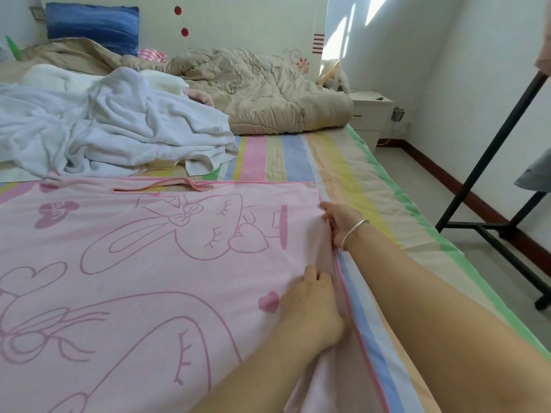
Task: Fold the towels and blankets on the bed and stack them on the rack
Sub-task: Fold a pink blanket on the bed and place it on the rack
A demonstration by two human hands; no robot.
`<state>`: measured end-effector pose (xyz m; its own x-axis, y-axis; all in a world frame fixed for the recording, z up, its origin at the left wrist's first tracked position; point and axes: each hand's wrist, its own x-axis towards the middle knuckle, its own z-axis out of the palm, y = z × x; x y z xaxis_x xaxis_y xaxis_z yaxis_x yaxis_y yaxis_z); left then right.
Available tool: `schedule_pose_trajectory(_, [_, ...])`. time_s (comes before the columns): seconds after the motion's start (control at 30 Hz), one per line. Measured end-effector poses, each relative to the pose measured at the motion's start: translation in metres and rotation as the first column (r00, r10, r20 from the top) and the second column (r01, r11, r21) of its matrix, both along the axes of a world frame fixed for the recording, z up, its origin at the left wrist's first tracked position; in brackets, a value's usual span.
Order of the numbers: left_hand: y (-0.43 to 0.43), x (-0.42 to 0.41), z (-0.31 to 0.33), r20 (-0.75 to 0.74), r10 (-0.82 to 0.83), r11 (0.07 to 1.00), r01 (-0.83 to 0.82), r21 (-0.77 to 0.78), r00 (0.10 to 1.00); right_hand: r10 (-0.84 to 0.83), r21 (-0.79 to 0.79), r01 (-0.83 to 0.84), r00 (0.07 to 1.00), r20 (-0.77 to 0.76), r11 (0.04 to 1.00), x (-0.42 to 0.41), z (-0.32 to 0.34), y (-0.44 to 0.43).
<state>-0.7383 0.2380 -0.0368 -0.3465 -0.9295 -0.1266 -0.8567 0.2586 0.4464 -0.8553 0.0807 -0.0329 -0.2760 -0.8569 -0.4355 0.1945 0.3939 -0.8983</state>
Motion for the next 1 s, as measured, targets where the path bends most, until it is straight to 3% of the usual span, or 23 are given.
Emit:
schedule_pose_trajectory(0.1, [0.0, -0.005, 0.0, -0.021, 0.004, 0.999, -0.003, 0.039, 1.0, -0.12, -0.043, 0.118, 0.991, -0.054, 0.992, -0.01, -0.011, -0.011])
schedule_pose_trajectory(0.27, [0.004, -0.002, 0.0, -0.221, 0.085, 0.996, -0.079, 0.036, 0.972, -0.036, -0.071, 0.028, 0.992, -0.119, 0.997, -0.01, -0.008, -0.013])
schedule_pose_trajectory(0.33, [0.006, 0.001, -0.001, -0.291, 0.1, 0.995, -0.1, 0.015, 0.951, -0.083, -0.171, 0.042, 0.966, -0.244, 0.984, -0.01, -0.015, -0.014])
schedule_pose_trajectory(0.4, [0.008, 0.003, -0.002, -0.331, 0.106, 0.994, -0.111, 0.004, 0.937, -0.045, -0.221, -0.047, 0.918, -0.394, 0.974, -0.006, -0.017, -0.011])
schedule_pose_trajectory(0.47, [0.008, 0.004, -0.004, -0.344, 0.106, 0.994, -0.111, 0.005, 0.933, 0.092, -0.146, -0.24, 0.76, -0.644, 0.96, -0.001, -0.018, -0.011])
schedule_pose_trajectory(0.5, [0.008, 0.004, -0.005, -0.334, 0.098, 0.995, -0.104, 0.0, 0.937, 0.175, -0.034, -0.334, 0.575, -0.799, 0.942, -0.001, -0.016, -0.011])
schedule_pose_trajectory(0.57, [0.009, 0.004, -0.009, -0.306, 0.076, 0.997, -0.082, -0.008, 0.949, 0.274, 0.172, -0.417, 0.199, -0.941, 0.892, 0.0, -0.015, -0.014])
schedule_pose_trajectory(0.6, [0.009, 0.004, -0.01, -0.294, 0.062, 0.998, -0.069, -0.011, 0.954, 0.296, 0.224, -0.426, 0.112, -0.949, 0.877, 0.0, -0.013, -0.016])
schedule_pose_trajectory(0.77, [0.014, 0.006, -0.013, -0.288, 0.022, 1.0, -0.02, 0.011, 0.957, 0.401, 0.383, -0.468, -0.065, -0.914, 0.797, 0.005, -0.023, -0.021])
schedule_pose_trajectory(0.9, [0.014, 0.005, -0.019, -0.268, 0.038, 0.999, -0.041, -0.004, 0.963, 0.474, 0.461, -0.26, -0.015, -0.88, 0.848, -0.01, -0.032, -0.022])
schedule_pose_trajectory(1.0, [0.012, 0.007, -0.02, -0.308, 0.053, 0.998, -0.038, 0.053, 0.95, 0.362, 0.31, -0.286, 0.151, -0.92, 0.907, -0.016, -0.027, -0.018])
